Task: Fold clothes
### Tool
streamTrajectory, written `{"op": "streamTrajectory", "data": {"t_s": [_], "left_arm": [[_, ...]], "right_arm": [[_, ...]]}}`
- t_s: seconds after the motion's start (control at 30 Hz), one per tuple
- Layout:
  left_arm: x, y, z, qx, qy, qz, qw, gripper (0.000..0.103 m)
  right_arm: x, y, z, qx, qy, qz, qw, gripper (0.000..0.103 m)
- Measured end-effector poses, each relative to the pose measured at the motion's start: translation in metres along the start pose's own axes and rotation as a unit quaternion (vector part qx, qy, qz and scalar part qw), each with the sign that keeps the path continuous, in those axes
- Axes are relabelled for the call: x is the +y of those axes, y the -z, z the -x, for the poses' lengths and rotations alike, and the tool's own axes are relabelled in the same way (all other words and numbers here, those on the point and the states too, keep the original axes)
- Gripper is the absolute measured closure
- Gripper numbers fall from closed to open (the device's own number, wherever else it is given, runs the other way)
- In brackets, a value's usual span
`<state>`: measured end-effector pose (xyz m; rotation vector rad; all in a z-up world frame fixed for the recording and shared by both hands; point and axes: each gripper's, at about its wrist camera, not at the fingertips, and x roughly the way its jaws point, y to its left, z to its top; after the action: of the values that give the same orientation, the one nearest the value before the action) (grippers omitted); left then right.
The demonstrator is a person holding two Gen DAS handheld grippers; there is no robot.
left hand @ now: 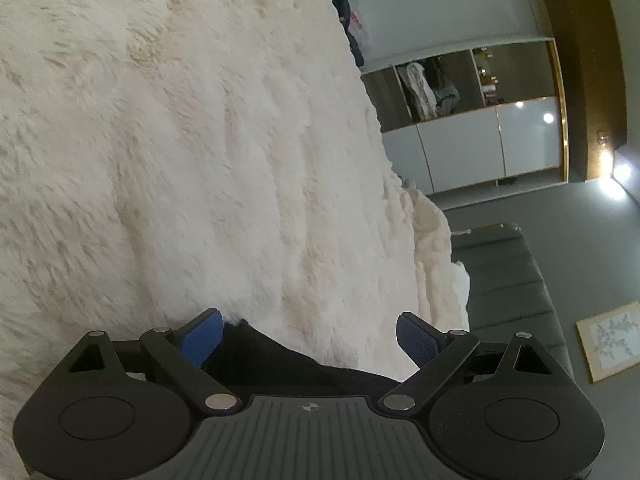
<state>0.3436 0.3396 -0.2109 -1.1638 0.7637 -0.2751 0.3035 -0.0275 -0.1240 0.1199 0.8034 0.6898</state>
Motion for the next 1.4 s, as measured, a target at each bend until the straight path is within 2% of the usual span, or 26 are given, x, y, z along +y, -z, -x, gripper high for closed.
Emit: {"op": "streamTrajectory", "data": {"t_s": [0.07, 0.13, 0.17, 0.3, 0.4, 0.5, 0.57, 0.6, 0.7, 0.73, 0.77, 0.8, 0.87, 1.03, 1.17, 1.3, 1.4], "left_arm": [[0.003, -0.002, 0.003, -0.005, 0.004, 0.008, 0.9999, 0.012], [0.005, -0.004, 0.005, -0.007, 0.01, 0.016, 0.9998, 0.012], [0.006, -0.004, 0.005, -0.007, 0.011, 0.018, 0.9997, 0.012], [0.007, -0.007, 0.01, -0.019, 0.018, 0.025, 0.9994, 0.012], [0.009, -0.011, 0.02, -0.044, 0.025, 0.031, 0.9982, 0.012], [0.012, -0.016, 0.031, -0.071, 0.027, 0.033, 0.9966, 0.012], [0.012, -0.018, 0.034, -0.074, 0.03, 0.03, 0.9963, 0.012], [0.013, -0.019, 0.034, -0.073, 0.031, 0.029, 0.9964, 0.012], [0.013, -0.019, 0.031, -0.063, 0.031, 0.028, 0.9972, 0.012], [0.012, -0.019, 0.03, -0.059, 0.031, 0.025, 0.9974, 0.012], [0.01, -0.018, 0.029, -0.056, 0.031, 0.021, 0.9977, 0.012], [0.008, -0.018, 0.028, -0.053, 0.031, 0.015, 0.998, 0.012], [0.004, -0.016, 0.025, -0.046, 0.025, 0.001, 0.9986, 0.012], [-0.005, -0.013, 0.014, -0.037, 0.019, -0.013, 0.999, 0.012], [-0.009, -0.009, 0.008, -0.029, 0.005, -0.034, 0.999, 0.012], [-0.011, -0.002, 0.004, -0.026, -0.003, -0.04, 0.9989, 0.012], [-0.014, 0.004, 0.002, -0.026, -0.006, -0.058, 0.998, 0.012]], "right_arm": [[0.024, -0.018, 0.017, -0.007, 0.015, 0.064, 0.998, 0.076], [0.038, -0.03, 0.026, -0.007, 0.03, 0.092, 0.995, 0.076], [0.055, -0.046, 0.036, -0.009, 0.047, 0.127, 0.991, 0.077], [0.075, -0.081, 0.056, -0.037, 0.033, 0.126, 0.991, 0.079], [0.08, -0.113, 0.057, -0.065, 0.007, 0.099, 0.993, 0.08], [0.056, -0.14, 0.048, -0.108, -0.03, 0.021, 0.993, 0.08], [0.029, -0.147, 0.036, -0.126, -0.053, -0.042, 0.99, 0.08], [0.004, -0.148, 0.023, -0.134, -0.068, -0.094, 0.984, 0.08], [-0.066, -0.123, -0.02, -0.143, -0.079, -0.182, 0.97, 0.08], [-0.073, -0.12, -0.025, -0.143, -0.078, -0.188, 0.969, 0.08], [-0.107, -0.097, -0.05, -0.146, -0.054, -0.212, 0.965, 0.079], [-0.12, -0.087, -0.059, -0.142, -0.024, -0.216, 0.966, 0.079], [-0.161, -0.062, -0.07, -0.135, 0.047, -0.244, 0.959, 0.079], [-0.206, -0.033, -0.052, -0.158, 0.062, -0.288, 0.943, 0.078], [-0.216, -0.036, -0.029, -0.154, 0.069, -0.27, 0.948, 0.078], [-0.215, -0.036, -0.018, -0.149, 0.111, -0.248, 0.951, 0.078], [-0.218, -0.027, -0.011, -0.123, 0.153, -0.261, 0.945, 0.058]]}}
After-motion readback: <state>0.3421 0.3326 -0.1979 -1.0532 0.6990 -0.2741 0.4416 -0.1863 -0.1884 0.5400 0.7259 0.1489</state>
